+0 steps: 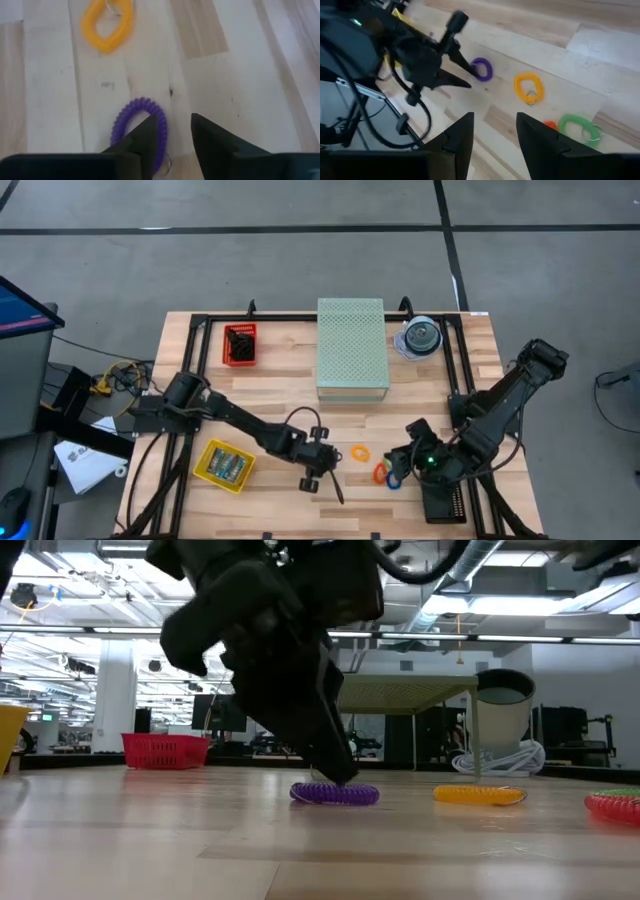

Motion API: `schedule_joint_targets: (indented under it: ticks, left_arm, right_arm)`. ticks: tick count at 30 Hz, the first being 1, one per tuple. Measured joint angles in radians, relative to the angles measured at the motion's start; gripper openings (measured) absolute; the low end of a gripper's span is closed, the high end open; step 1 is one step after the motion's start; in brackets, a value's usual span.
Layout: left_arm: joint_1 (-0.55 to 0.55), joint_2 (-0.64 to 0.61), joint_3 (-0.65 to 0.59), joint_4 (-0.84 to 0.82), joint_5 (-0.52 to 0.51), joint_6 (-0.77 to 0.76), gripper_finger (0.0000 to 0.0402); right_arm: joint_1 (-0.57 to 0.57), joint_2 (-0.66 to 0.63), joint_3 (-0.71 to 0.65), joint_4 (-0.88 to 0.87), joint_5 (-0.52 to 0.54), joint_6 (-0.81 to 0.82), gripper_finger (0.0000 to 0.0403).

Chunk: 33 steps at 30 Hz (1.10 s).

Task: Pick & Place Office Desk Supplies
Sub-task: Put the violet spring keychain band into the black bin

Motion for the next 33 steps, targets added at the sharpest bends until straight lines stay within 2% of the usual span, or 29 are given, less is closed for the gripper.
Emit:
schedule_joint_targets:
  ticks: [13, 16, 20, 23, 25, 28, 33]
  left_arm:
    - [0.003, 0.057, 0.003, 0.041, -0.025, -0.036, 0.0092]
    - [0.002, 0.057, 0.003, 0.04, -0.038, -0.072, 0.0071]
    - [0.002, 0.058, 0.003, 0.04, -0.035, -0.146, 0.0018]
    - [0.003, 0.051, 0.001, 0.049, -0.029, -0.198, 0.0013]
    - [0.007, 0.038, -0.003, 0.071, 0.02, -0.207, 0.001]
    - [0.036, -0.035, -0.006, 0.168, 0.163, -0.213, 0.0005]
    - [0.107, -0.168, 0.0, 0.29, 0.396, -0.253, 0.0004]
  right_arm:
    - [-0.001, -0.002, 0.0, 0.008, 0.005, 0.008, 0.0146]
    - [-0.001, -0.002, 0.0, 0.008, 0.006, 0.008, 0.0146]
    - [-0.001, -0.002, 0.0, 0.008, 0.009, 0.002, 0.0146]
    - [-0.001, -0.002, 0.0, 0.008, 0.022, -0.001, 0.0146]
    - [-0.001, -0.002, 0.0, 0.026, 0.034, -0.024, 0.0146]
    - [-0.002, -0.001, 0.0, 0.098, 0.06, -0.113, 0.0146]
    - [-0.019, -0.001, 0.0, 0.281, 0.076, -0.393, 0.0146]
